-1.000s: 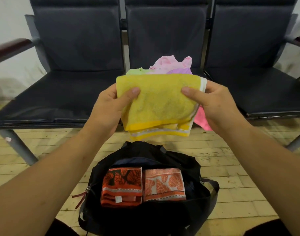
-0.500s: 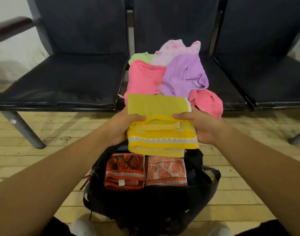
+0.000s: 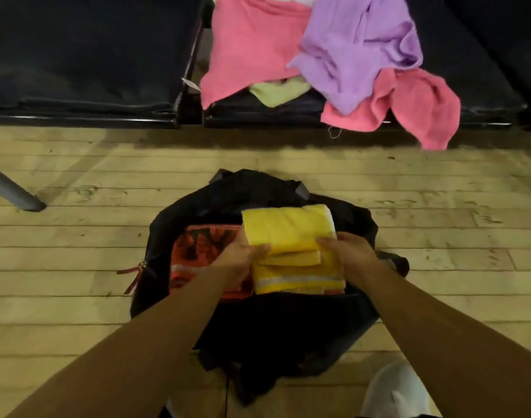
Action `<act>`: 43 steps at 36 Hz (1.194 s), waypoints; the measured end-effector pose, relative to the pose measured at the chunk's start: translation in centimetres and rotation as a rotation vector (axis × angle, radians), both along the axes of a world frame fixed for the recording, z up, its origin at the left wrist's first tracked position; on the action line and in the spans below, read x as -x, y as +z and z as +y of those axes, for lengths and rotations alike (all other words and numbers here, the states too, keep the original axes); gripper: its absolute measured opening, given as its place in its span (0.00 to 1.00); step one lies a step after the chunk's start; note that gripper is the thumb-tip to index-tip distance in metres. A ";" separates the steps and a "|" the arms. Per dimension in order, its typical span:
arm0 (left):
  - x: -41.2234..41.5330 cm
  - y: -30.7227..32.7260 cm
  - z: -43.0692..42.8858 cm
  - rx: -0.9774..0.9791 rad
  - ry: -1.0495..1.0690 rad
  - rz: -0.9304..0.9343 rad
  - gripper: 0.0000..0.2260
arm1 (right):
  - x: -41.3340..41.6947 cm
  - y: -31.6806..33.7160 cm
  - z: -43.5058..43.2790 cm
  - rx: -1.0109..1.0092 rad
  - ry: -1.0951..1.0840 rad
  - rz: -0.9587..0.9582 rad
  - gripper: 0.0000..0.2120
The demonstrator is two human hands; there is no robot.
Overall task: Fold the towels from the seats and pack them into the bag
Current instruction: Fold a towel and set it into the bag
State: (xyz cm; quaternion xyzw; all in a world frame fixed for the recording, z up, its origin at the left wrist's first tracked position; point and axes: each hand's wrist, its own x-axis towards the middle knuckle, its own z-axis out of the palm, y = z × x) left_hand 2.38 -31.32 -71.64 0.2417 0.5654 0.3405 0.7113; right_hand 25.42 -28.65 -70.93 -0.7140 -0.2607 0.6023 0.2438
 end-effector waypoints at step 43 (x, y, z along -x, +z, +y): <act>0.1 4.0 -1.9 -0.434 -1.182 0.925 0.08 | -0.6 -0.6 -5.0 0.119 0.623 -0.552 0.25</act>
